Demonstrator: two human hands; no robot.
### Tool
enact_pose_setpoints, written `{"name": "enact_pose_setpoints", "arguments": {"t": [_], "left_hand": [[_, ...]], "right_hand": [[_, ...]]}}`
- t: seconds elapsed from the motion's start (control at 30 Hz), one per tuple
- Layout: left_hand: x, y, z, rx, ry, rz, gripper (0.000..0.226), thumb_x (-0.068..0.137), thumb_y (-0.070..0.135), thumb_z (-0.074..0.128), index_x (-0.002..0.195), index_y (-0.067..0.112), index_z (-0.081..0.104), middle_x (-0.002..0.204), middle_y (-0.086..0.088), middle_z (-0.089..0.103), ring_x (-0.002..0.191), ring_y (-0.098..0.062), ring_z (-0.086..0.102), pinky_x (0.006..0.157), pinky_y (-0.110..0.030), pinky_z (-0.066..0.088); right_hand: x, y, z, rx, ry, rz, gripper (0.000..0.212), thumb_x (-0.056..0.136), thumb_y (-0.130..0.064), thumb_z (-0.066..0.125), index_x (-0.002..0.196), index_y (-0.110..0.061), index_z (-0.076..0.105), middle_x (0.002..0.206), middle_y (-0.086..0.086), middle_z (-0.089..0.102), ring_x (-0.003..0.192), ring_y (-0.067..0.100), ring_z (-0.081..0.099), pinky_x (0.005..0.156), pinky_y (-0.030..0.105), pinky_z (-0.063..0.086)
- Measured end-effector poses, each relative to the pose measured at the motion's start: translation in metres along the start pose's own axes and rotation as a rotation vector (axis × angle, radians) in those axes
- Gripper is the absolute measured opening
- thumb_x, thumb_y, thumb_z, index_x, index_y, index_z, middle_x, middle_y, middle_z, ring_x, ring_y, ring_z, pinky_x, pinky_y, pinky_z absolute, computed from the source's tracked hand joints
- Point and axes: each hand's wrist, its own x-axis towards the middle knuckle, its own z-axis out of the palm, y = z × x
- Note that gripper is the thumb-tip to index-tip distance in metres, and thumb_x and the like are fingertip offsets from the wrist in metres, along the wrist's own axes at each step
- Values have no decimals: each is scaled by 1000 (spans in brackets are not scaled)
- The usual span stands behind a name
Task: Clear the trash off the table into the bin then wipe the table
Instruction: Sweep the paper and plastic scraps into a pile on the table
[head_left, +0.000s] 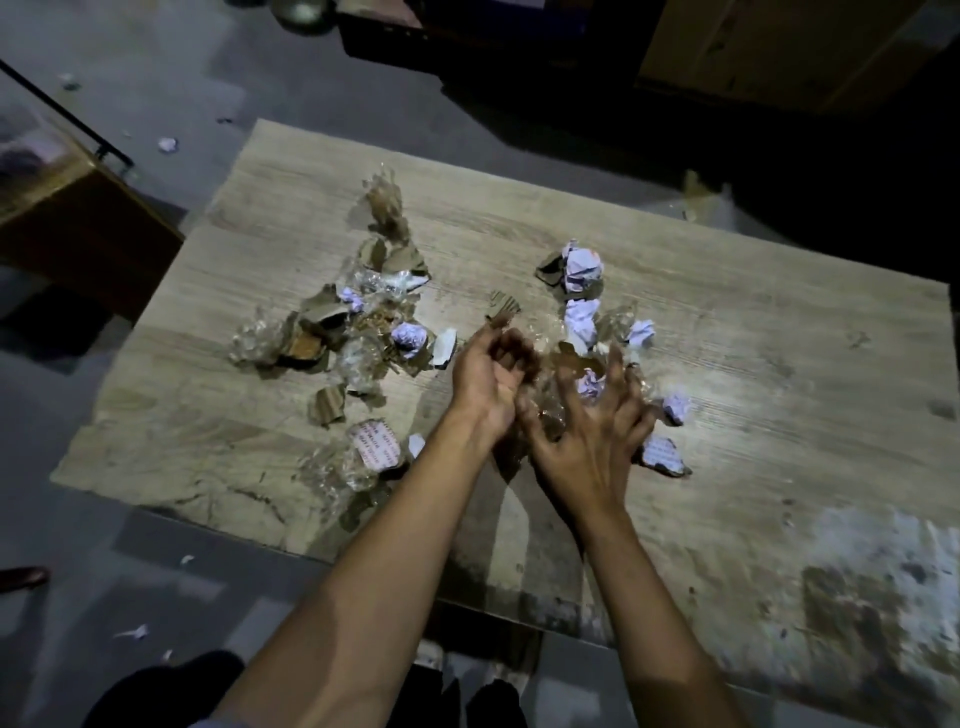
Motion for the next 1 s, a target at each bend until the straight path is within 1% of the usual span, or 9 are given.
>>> {"name": "enact_pose_setpoints", "arguments": {"t": [0.17,0.23,0.3,0.4,0.5,0.57,0.73,0.87,1.0], "left_hand": [[-1,10,-16,105,-93,150,16,110,3,51,117,10,63,77,-8,72,68,-21,72,66,-29,64],[-10,23,-21,481,-207,391,16,112,5,51,121,9,64,95,-11,77,86,-26,76,76,-34,64],[-22,47,-43,1116,-227,774,21,111,12,57,128,17,68,121,-2,77,112,-19,73,92,-32,57],[-33,110,-100,1718,34,1278,32,107,26,64,139,23,67,146,-1,67,140,-25,57,117,-49,41],[-27,168,-163,1900,417,1157,50,107,55,56,154,37,53,173,4,40,167,-31,20,131,-67,7],[-14,182,-185,1840,478,963,60,106,69,43,160,43,43,179,8,26,169,-35,8,129,-75,5],[15,154,-166,1828,326,937,67,105,78,28,163,45,36,179,5,25,168,-30,16,131,-69,13],[19,113,-119,1844,85,941,61,109,69,31,165,47,36,181,4,21,168,-27,17,133,-66,10],[13,114,-95,1762,-55,1078,56,111,58,45,166,51,32,183,10,9,162,-22,34,128,-66,30]], "right_hand": [[5,-10,7,-44,-12,-77,48,99,-67,47,145,-55,50,175,1,19,160,42,17,122,75,15],[6,-9,9,-30,-19,-66,47,98,-64,49,145,-54,52,174,-1,23,160,41,17,121,75,15],[6,-9,10,-14,-19,-60,46,98,-63,51,143,-53,54,173,-3,25,161,39,16,122,75,15],[5,-11,12,1,-7,-60,43,98,-62,52,140,-52,56,173,-5,24,160,39,18,121,74,16],[4,-13,15,15,21,-46,42,98,-62,55,138,-51,60,174,-6,23,159,38,21,122,72,16],[3,-14,16,31,41,-41,41,97,-61,57,137,-50,62,173,-6,26,158,38,24,122,71,17],[1,-15,17,52,79,-22,38,97,-60,60,132,-46,66,170,-9,32,156,34,28,122,67,20],[1,-16,18,56,97,-9,37,97,-58,61,132,-44,67,167,-10,36,154,32,31,122,65,22],[2,-18,18,61,104,15,35,99,-58,59,132,-46,66,166,-11,38,155,30,30,123,62,20]]}}
